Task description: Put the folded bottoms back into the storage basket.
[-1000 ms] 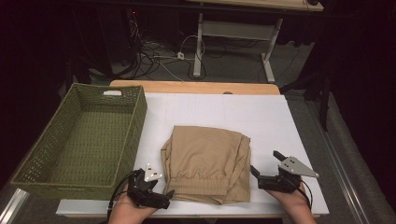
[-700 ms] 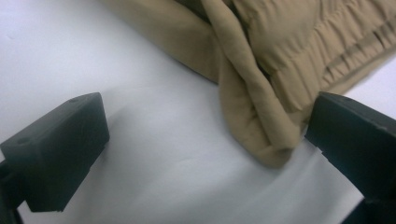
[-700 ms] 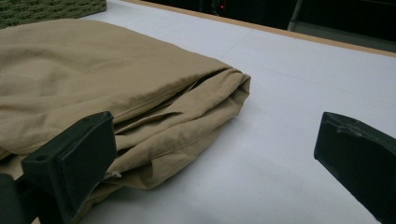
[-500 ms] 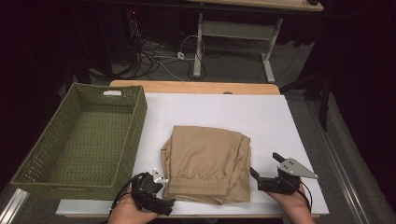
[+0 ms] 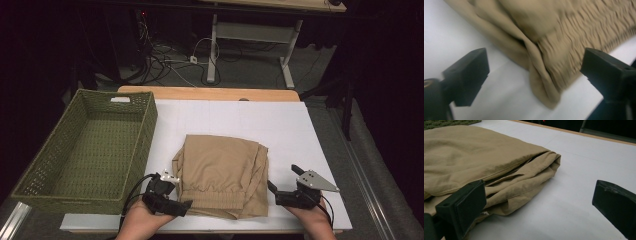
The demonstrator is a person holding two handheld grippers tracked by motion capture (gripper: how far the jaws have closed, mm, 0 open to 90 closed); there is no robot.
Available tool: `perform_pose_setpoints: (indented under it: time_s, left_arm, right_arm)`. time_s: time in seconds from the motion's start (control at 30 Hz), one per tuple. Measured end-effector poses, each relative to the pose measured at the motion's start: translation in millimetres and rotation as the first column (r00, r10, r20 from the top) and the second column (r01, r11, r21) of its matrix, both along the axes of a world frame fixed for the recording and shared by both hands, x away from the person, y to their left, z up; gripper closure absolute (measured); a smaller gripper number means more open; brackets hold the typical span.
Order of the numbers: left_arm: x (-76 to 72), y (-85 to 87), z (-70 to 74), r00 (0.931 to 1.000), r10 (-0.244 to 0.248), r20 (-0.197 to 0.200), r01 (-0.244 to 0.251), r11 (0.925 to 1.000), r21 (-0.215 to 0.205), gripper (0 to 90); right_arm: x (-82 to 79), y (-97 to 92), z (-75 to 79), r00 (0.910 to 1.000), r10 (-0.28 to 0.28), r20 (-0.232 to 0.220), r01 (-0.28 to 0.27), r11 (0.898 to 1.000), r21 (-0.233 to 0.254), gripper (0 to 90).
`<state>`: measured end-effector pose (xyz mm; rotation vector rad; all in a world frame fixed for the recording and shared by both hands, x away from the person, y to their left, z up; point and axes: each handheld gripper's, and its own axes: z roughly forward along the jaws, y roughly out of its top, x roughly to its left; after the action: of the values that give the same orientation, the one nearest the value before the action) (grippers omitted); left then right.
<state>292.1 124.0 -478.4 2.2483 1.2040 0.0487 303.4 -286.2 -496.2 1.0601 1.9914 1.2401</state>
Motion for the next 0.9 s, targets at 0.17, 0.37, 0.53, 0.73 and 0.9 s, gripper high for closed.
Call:
perform_pose_setpoints:
  time_s: [0.17,0.37,0.53,0.73,0.9]
  left_arm:
    - [4.3,-6.3,-9.8,0.999,-0.01,-0.043,0.01,0.9998,0.015,23.3]
    - [0.7,-10.4,-8.4,0.9986,-0.033,-0.042,0.034,0.999,0.03,37.1]
    - [-3.4,-15.7,-8.5,0.9965,-0.077,-0.033,0.077,0.9969,0.016,55.6]
    - [-8.3,-15.9,-11.6,0.9958,-0.091,-0.002,0.091,0.9957,-0.015,66.2]
    - [-7.0,-20.3,-9.0,0.9948,-0.101,0.003,0.101,0.9948,0.008,75.1]
  right_arm:
    - [0.4,0.5,-0.4,1.0,-0.001,0.0,0.001,1.0,0.0,0.3]
    - [0.3,-0.2,-0.9,1.0,-0.007,-0.005,0.007,1.0,0.003,0.3]
    - [0.6,2.6,-1.4,1.0,-0.005,-0.007,0.005,1.0,-0.001,0.3]
    - [1.3,6.8,-2.5,1.0,0.001,-0.01,-0.001,1.0,-0.006,0.3]
    - [1.4,9.8,-4.1,0.9999,0.0,-0.017,0.0,1.0,-0.004,0.3]
